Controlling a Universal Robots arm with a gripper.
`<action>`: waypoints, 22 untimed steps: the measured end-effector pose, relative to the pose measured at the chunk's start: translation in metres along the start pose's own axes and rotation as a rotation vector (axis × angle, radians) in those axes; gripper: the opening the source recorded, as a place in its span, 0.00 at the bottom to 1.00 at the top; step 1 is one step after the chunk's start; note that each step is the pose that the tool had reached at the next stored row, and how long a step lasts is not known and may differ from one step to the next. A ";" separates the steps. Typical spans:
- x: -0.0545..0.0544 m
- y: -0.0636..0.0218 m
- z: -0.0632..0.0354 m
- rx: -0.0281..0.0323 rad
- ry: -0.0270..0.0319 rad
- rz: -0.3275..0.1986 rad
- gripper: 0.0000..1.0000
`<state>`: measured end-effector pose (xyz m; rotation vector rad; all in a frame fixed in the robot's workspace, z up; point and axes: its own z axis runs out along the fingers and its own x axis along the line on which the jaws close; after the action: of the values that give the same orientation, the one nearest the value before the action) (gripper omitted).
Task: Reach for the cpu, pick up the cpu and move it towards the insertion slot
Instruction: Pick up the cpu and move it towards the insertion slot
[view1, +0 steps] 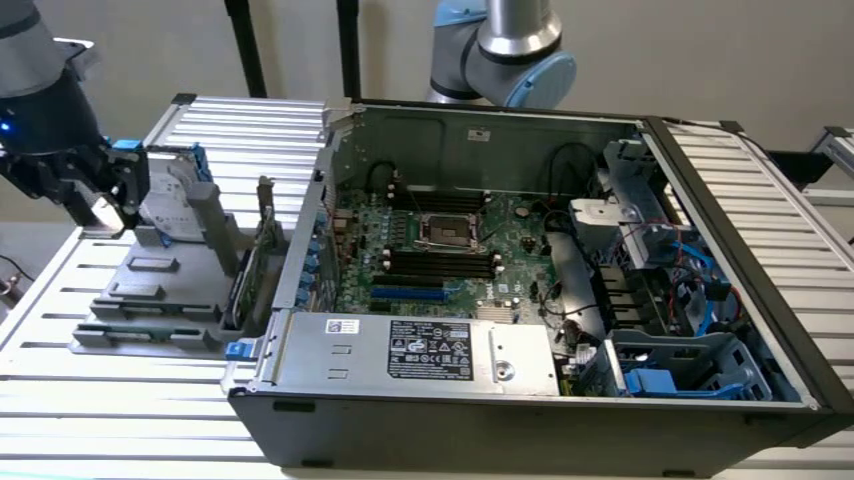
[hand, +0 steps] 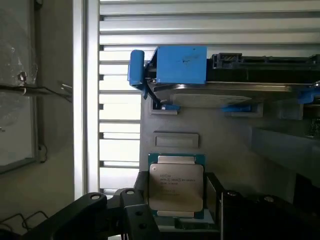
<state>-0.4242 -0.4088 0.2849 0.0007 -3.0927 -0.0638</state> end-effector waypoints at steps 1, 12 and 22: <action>-0.002 0.0002 -0.0046 -0.0001 0.0000 0.000 0.54; -0.042 0.0023 -0.0565 -0.0030 0.0001 0.000 0.54; -0.086 0.0039 -0.0965 -0.0058 0.0001 0.000 0.54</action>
<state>-0.3339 -0.4088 0.3772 0.0008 -3.0924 -0.0727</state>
